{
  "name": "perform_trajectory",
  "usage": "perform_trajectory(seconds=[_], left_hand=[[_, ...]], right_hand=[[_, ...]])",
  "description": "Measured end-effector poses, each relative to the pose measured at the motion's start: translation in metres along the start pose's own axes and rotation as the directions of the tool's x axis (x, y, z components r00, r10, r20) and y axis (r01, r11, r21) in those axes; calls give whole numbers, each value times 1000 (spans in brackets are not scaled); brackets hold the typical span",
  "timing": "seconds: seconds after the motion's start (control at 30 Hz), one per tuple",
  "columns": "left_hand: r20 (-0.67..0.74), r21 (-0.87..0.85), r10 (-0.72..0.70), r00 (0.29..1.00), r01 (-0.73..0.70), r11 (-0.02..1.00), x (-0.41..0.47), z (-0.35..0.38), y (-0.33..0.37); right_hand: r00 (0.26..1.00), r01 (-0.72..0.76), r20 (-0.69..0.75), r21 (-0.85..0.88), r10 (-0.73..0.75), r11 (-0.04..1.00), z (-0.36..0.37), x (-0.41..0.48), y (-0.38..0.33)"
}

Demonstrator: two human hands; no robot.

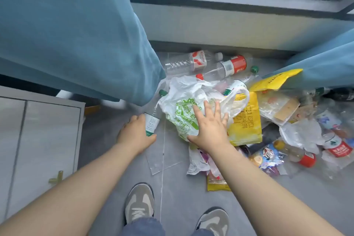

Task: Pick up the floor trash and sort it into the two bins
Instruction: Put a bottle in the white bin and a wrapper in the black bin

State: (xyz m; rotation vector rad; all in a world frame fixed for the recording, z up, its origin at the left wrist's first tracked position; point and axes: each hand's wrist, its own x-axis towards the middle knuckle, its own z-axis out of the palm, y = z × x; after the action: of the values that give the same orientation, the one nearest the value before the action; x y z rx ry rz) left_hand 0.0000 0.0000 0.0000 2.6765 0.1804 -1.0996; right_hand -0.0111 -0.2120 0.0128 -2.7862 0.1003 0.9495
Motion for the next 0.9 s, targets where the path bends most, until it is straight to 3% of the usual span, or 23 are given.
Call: perform_trajectory(seconds=[0.23, 0.57, 0.9], left_hand=[[-14, -14, -28, 1000, 28, 1000, 34, 29, -5], [-38, -71, -95, 995, 92, 993, 59, 46, -4], [-62, -134, -97, 993, 88, 987, 20, 27, -12]], right_hand=[[997, -70, 34, -31, 71, 997, 39, 36, 6], [994, -103, -39, -129, 99, 986, 77, 60, 12], [994, -95, -44, 135, 102, 986, 51, 34, 13]])
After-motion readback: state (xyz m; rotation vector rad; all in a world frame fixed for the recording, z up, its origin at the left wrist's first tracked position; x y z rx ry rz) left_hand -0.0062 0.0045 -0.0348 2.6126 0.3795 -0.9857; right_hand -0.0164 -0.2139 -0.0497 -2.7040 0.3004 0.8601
